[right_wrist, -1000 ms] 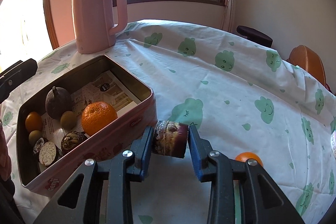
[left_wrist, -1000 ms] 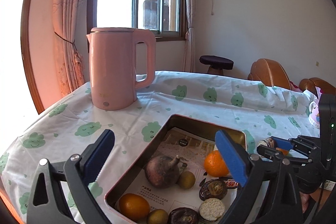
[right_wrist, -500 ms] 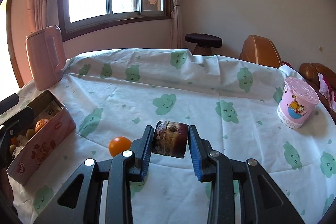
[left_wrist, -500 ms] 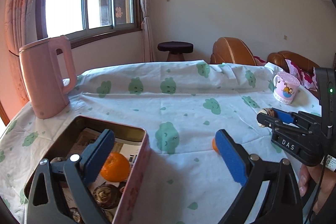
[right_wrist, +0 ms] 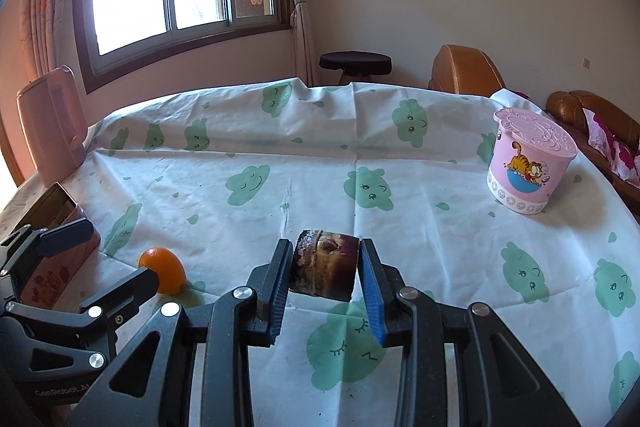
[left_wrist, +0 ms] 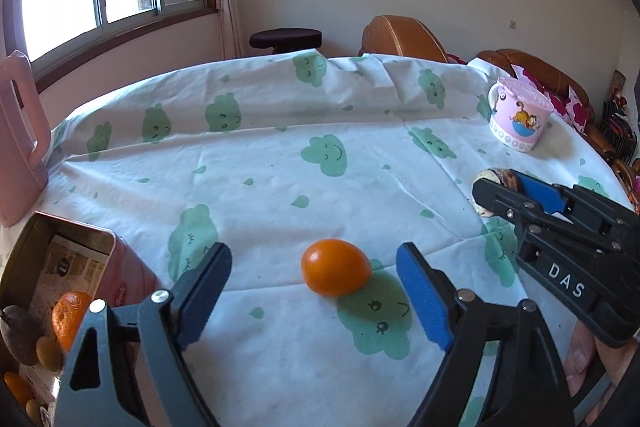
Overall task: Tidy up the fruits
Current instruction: 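Grasp the brown wrapped cylinder with right tool while left grasps a small orange, then carry the small orange and wrapped cylinder back toward the tin box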
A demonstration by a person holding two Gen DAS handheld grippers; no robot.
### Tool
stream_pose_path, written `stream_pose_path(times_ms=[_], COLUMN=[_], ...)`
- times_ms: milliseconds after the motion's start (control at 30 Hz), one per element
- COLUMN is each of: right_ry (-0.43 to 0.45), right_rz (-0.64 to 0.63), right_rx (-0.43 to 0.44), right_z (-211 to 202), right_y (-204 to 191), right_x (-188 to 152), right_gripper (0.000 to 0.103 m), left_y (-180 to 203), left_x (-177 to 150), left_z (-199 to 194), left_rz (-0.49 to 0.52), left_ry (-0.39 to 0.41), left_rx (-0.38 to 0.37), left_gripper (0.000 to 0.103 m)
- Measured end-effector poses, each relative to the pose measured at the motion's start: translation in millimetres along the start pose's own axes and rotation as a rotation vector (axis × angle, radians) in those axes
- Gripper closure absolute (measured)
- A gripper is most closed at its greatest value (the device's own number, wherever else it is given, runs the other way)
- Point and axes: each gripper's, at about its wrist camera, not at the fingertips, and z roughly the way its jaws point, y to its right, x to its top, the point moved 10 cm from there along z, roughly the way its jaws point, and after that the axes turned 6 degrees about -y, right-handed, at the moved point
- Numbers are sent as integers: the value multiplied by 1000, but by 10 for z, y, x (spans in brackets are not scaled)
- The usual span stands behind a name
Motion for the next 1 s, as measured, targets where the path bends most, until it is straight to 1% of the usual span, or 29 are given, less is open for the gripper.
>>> stream_pose_path(times_ms=[67,133,167,233,267,300,367,433,467,500,767,1000], right_ry=[-2,-9,-12,-16,-18,-20,-22,-22,-21,-21,8,45], right_rz=[3,-1,-3,-7,-9,-12,-14,-18,-21,-24,-44,-58], right_rx=[8,12,12,12,13,14,16,19,21,23,42,52], right_z=[4,19,26,34,36,47,53,53,53,52,-7,-101], right_y=[-1,-7,-11,-21,-29,-36,-43,-53,-62,-69,-115,-142], right_x=[-2,-7,-13,-20,-23,-24,-28,-32,-35,-34,-15,7], right_gripper=[68,68,68,68,68,68,68,68,68,68,68,68], left_y=[41,93,122,166,185,193,183,156,149,146,125,95], left_x=[-14,-28,-28,-42,-56,-66,-76,-82,-86,-90,-69,-30], left_z=[56,93,112,162,191,212,224,230,234,238,182,106], left_rz=[16,32,38,49,54,55,44,25,16,10,-8,-13], left_ry=[-17,-36,-43,-66,-81,-91,-100,-105,-108,-111,-82,-40], left_rx=[-3,-20,-28,-39,-45,-50,-66,-83,-93,-104,-118,-104], left_gripper=[22,27,32,35,39,45,51,54,59,60,61,61])
